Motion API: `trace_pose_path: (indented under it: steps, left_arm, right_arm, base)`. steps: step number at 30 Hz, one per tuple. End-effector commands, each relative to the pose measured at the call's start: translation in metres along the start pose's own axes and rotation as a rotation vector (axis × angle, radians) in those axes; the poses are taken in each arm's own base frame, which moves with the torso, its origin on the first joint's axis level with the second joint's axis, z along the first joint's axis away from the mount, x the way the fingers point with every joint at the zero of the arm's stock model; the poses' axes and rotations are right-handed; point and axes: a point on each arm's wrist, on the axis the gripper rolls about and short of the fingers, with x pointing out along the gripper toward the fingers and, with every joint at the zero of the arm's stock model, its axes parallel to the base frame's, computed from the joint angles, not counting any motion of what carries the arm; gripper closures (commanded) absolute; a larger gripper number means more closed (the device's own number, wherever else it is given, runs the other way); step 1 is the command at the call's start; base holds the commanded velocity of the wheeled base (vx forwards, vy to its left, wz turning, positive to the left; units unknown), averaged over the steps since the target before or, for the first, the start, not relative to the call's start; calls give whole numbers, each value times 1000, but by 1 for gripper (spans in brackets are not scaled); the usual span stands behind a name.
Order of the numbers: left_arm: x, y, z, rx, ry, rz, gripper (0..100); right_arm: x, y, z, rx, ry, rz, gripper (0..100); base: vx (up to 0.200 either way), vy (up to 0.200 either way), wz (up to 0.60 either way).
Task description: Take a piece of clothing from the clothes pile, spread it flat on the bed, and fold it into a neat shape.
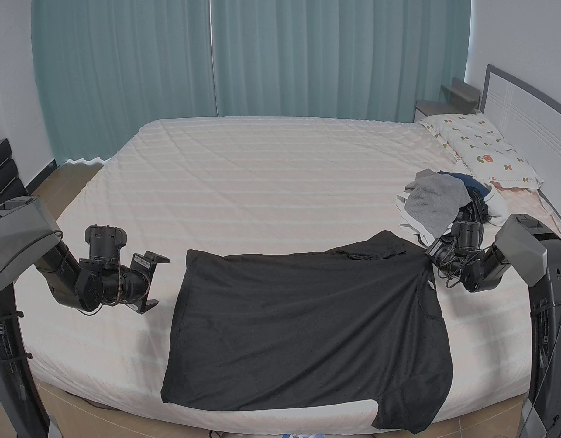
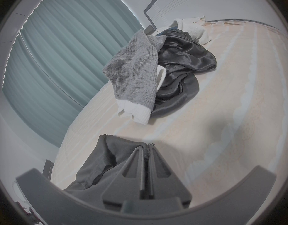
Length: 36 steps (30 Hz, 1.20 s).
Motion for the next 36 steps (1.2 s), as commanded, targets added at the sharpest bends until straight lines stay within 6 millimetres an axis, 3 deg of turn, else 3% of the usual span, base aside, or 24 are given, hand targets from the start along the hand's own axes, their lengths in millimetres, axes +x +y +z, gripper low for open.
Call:
trace_pose_path:
  steps: [1,6,7,14,19,26,31,36]
  left_arm:
    - [1,1,0,0,2,3,0]
    - [1,1,0,0,2,3,0]
    - [1,1,0,-2,2,3,0]
    - [1,1,0,0,2,3,0]
    - [2,-2,1,1,-1,-9,0]
    - [1,-2,1,-1,-1,-9,0]
    - [0,-2,0,1,1,-7,0]
    - [-1,-2,-1,-2,1,-7,0]
  right_arm:
    - [-1,-2,-1,-3,7,-9,100]
    - [-2,-5,-4,-7,20,-20,100]
    - [-2,-5,-4,-7,21,-21,0]
    - [-5,-3,-4,-9,17,-14,0]
    - [-17,17,13,8,-22,32,0]
    - [-25,45,4,39,1,82,0]
    - [-27,78,-5,3,97,79,0]
    - [-8,87,-22,-13,134,94,0]
  base:
    - [0,0,0]
    - [0,0,0]
    - [0,0,0]
    - [0,0,0]
    - [0,0,0]
    - [0,0,0]
    - [0,0,0]
    - [0,0,0]
